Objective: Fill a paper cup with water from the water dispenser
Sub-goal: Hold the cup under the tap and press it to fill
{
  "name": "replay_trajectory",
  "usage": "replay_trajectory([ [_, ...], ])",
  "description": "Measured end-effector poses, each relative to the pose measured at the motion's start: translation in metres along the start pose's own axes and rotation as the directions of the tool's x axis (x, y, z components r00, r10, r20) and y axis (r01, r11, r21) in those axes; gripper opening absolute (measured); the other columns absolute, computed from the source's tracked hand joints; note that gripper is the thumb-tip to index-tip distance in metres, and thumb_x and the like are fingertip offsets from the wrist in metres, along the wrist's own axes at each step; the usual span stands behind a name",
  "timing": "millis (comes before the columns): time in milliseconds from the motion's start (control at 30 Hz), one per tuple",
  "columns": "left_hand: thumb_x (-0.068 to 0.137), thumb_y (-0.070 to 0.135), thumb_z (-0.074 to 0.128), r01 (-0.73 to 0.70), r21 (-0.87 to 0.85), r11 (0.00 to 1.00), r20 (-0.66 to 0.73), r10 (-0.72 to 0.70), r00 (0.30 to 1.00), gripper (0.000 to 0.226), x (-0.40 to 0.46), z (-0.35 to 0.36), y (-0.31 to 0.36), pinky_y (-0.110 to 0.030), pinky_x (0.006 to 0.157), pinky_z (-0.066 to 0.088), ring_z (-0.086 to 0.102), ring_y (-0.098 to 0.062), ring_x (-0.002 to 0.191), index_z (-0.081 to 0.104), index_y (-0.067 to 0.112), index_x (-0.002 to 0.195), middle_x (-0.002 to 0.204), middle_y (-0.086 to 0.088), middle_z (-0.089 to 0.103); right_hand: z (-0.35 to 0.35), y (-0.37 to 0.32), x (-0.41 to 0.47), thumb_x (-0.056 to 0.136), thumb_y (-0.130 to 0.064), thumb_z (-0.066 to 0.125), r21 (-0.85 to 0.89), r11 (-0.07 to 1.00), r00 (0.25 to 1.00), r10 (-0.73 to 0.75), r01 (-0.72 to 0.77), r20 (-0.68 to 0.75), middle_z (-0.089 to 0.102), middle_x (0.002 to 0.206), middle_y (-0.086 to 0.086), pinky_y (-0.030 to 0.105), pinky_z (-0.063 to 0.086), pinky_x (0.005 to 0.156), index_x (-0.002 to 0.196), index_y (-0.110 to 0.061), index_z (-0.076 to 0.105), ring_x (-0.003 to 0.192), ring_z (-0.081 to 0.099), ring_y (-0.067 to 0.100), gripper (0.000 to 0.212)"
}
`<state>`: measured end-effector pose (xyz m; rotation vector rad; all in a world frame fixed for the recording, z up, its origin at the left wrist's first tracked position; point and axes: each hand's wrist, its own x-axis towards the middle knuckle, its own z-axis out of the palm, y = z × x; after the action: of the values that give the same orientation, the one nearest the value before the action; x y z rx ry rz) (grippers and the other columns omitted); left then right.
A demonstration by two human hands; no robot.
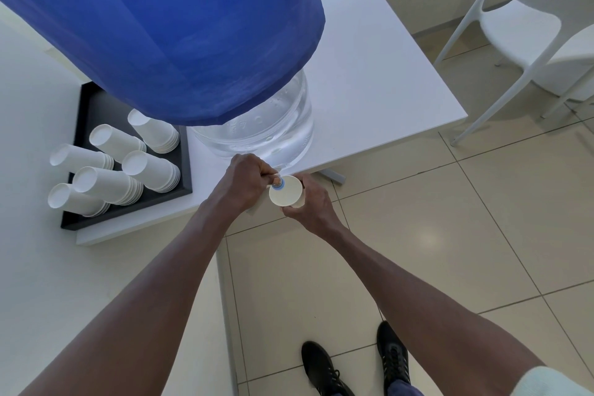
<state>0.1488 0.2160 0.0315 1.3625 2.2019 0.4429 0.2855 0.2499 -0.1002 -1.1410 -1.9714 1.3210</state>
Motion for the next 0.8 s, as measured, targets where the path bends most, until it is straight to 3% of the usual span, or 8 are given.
replay_trajectory([
  [133, 0.086, 0.013, 0.068, -0.08, 0.015, 0.997, -0.057, 0.081, 0.995, 0.016, -0.011, 0.006, -0.001, -0.032, 0.063, 0.048, 0.062, -0.026, 0.068, 0.077, 0.008, 0.098, 0.086, -0.013, 0.077, -0.002, -0.003, 0.0, 0.063, -0.019, 0.086, 0.008, 1.0, 1.0, -0.006, 0.006, -0.003, 0.067, 0.104, -0.001, 0.026, 0.049, 0.074, 0.113, -0.018, 0.056, 0.092, 0.06, 0.017, 0.058],
  [300, 0.09, 0.015, 0.062, -0.214, 0.144, 0.966, -0.099, 0.229, 0.968, 0.018, -0.025, 0.014, -0.003, -0.024, 0.058, 0.031, 0.042, -0.024, 0.057, 0.076, 0.008, 0.083, 0.062, -0.013, 0.064, -0.006, -0.004, 0.001, 0.064, -0.017, 0.085, 0.022, 1.0, 1.0, -0.016, 0.016, -0.01, 0.068, 0.101, 0.0, 0.024, 0.046, 0.071, 0.111, -0.017, 0.057, 0.087, 0.06, 0.015, 0.055],
  [433, 0.091, 0.02, 0.06, -0.315, 0.394, 0.863, -0.025, 0.353, 0.935, 0.021, -0.034, 0.023, -0.008, -0.036, 0.069, 0.049, 0.062, -0.03, 0.083, 0.07, 0.006, 0.103, 0.092, -0.007, 0.075, -0.007, -0.004, -0.001, 0.064, -0.016, 0.084, 0.043, 0.999, 1.0, -0.016, 0.016, 0.0, 0.068, 0.099, 0.001, 0.03, 0.05, 0.073, 0.11, -0.016, 0.056, 0.087, 0.061, 0.018, 0.054],
  [633, 0.086, 0.022, 0.065, -0.271, 0.38, 0.885, -0.019, 0.301, 0.954, 0.029, -0.039, 0.028, -0.009, -0.034, 0.08, 0.05, 0.063, -0.027, 0.107, 0.069, 0.009, 0.112, 0.113, -0.005, 0.074, -0.006, -0.002, -0.005, 0.065, -0.016, 0.084, 0.056, 0.998, 1.0, -0.024, 0.023, 0.013, 0.068, 0.102, -0.001, 0.034, 0.052, 0.078, 0.113, -0.016, 0.058, 0.091, 0.062, 0.018, 0.055],
  [800, 0.095, 0.024, 0.055, -0.276, 0.266, 0.924, -0.122, 0.316, 0.941, 0.024, -0.042, 0.026, -0.005, -0.024, 0.082, 0.046, 0.066, -0.02, 0.108, 0.073, 0.01, 0.105, 0.112, 0.0, 0.074, -0.008, 0.001, -0.007, 0.065, -0.016, 0.084, 0.041, 0.999, 1.0, -0.021, 0.021, 0.001, 0.068, 0.103, -0.003, 0.034, 0.052, 0.079, 0.114, -0.019, 0.059, 0.092, 0.061, 0.017, 0.055],
])
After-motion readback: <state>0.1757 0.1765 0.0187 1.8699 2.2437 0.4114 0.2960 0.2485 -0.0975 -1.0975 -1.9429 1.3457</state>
